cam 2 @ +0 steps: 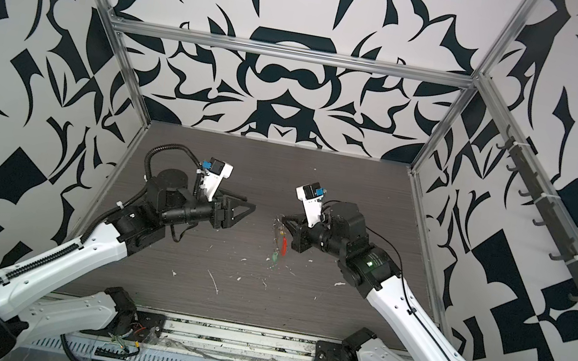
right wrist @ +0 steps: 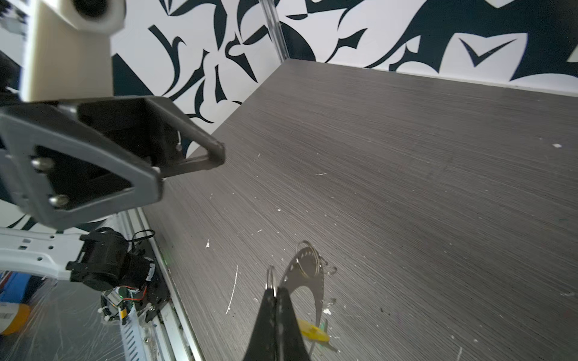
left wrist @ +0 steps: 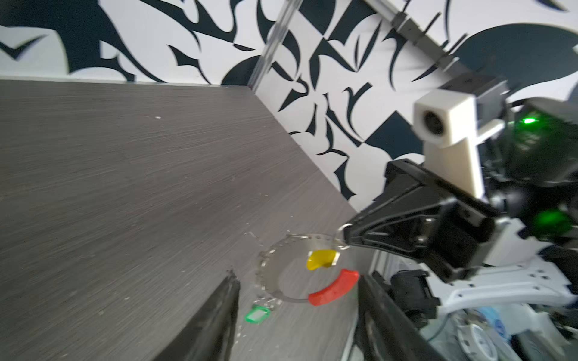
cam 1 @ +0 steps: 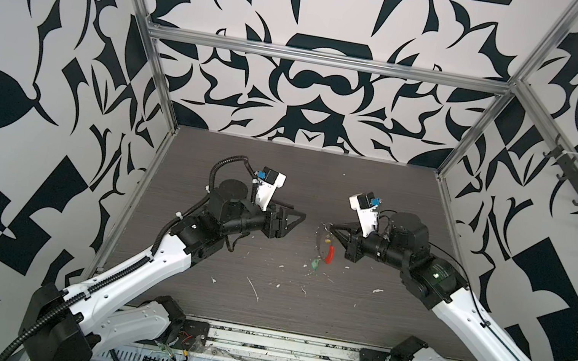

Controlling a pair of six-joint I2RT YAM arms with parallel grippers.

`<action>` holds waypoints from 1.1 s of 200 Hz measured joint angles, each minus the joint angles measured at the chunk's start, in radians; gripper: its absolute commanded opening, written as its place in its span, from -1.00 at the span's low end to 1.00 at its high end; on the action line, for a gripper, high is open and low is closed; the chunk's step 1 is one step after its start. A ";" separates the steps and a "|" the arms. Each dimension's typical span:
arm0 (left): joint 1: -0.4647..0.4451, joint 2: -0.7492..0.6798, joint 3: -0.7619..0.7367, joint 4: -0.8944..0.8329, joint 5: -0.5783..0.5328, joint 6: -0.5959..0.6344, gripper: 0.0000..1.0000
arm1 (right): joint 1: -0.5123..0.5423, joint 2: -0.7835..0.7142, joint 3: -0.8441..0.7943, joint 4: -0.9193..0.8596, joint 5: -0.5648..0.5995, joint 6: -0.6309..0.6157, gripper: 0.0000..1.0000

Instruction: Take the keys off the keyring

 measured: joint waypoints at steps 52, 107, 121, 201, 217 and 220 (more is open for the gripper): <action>0.011 0.152 0.008 0.092 0.138 -0.053 0.10 | 0.078 -0.003 0.008 -0.016 0.161 0.003 -1.00; 0.049 0.120 0.006 0.182 0.182 -0.099 0.04 | 0.178 -0.022 -0.013 0.117 0.129 -0.035 -1.00; 0.060 0.120 0.006 0.195 0.216 -0.116 0.03 | 0.178 -0.032 -0.016 0.145 0.024 -0.070 -1.00; 0.085 0.020 -0.100 0.339 0.328 -0.208 -0.20 | 0.180 -0.048 -0.012 0.160 -0.066 -0.158 -1.00; 0.085 -0.005 -0.102 0.351 0.348 -0.219 -0.27 | 0.180 -0.048 -0.012 0.163 -0.045 -0.151 -1.00; 0.085 -0.007 -0.102 0.353 0.353 -0.219 -0.28 | 0.180 -0.048 -0.012 0.163 -0.042 -0.151 -1.00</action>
